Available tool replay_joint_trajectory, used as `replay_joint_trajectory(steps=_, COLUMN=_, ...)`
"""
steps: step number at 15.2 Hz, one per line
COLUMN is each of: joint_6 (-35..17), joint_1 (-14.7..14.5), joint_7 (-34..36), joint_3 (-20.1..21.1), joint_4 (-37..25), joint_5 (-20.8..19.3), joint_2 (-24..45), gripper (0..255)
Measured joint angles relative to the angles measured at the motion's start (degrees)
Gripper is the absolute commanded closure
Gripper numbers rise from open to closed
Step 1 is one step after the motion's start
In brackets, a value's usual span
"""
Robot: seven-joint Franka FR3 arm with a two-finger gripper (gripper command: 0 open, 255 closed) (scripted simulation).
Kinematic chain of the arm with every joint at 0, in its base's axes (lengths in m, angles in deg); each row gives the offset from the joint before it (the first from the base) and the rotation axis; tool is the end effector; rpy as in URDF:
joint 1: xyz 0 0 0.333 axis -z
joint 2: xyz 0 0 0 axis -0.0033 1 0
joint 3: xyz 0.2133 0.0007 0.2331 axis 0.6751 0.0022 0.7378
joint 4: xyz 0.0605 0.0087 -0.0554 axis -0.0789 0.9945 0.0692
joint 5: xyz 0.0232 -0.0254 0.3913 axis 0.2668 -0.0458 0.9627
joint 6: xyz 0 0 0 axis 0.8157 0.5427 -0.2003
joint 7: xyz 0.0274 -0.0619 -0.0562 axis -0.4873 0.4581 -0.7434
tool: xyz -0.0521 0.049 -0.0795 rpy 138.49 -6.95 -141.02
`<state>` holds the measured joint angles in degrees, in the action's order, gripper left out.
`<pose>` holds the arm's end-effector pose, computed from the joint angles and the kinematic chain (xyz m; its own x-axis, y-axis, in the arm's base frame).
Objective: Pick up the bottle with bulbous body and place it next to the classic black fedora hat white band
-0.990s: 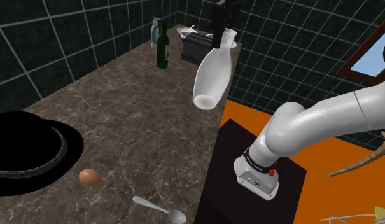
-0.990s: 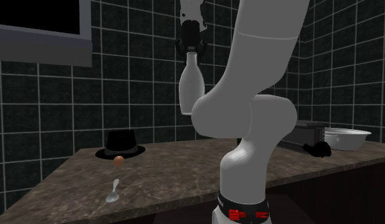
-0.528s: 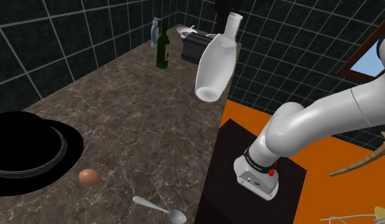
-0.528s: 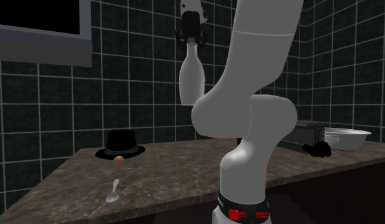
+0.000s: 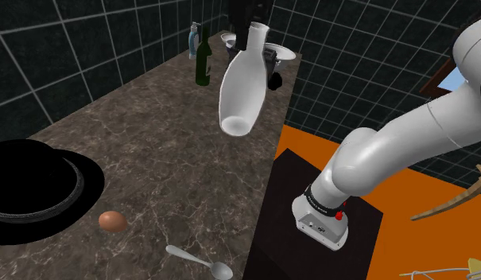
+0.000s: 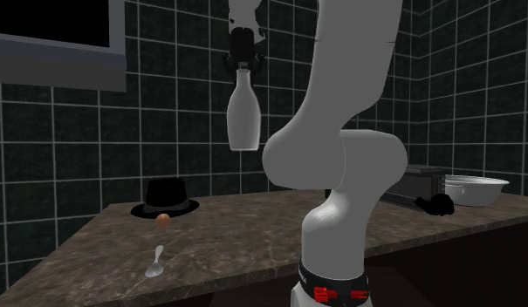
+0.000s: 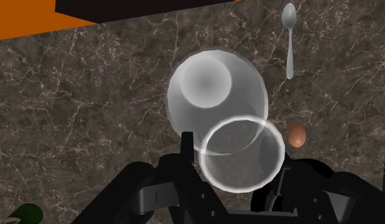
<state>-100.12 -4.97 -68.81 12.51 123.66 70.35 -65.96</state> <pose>0.3291 0.2067 0.7239 0.9822 0.1741 -0.0702 0.1754 -0.9844 0.0123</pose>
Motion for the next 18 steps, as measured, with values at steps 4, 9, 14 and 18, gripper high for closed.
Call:
replay_joint_trajectory(steps=4, joint_6=-3.4, joint_1=-0.5, joint_7=4.9, joint_3=4.4, joint_4=-3.4, joint_5=-0.6, joint_2=6.6, gripper=255)
replay_joint_trajectory(steps=9, joint_6=-6.5, joint_1=-1.9, joint_7=11.5, joint_3=9.7, joint_4=-9.3, joint_5=-3.1, joint_2=16.0, gripper=255)
replay_joint_trajectory(steps=14, joint_6=-8.2, joint_1=-5.2, joint_7=18.4, joint_3=14.1, joint_4=-17.4, joint_5=-8.2, joint_2=27.1, gripper=255)
replay_joint_trajectory(steps=18, joint_6=-8.4, joint_1=-9.5, joint_7=23.2, joint_3=15.9, joint_4=-25.5, joint_5=-13.3, joint_2=36.7, gripper=255)
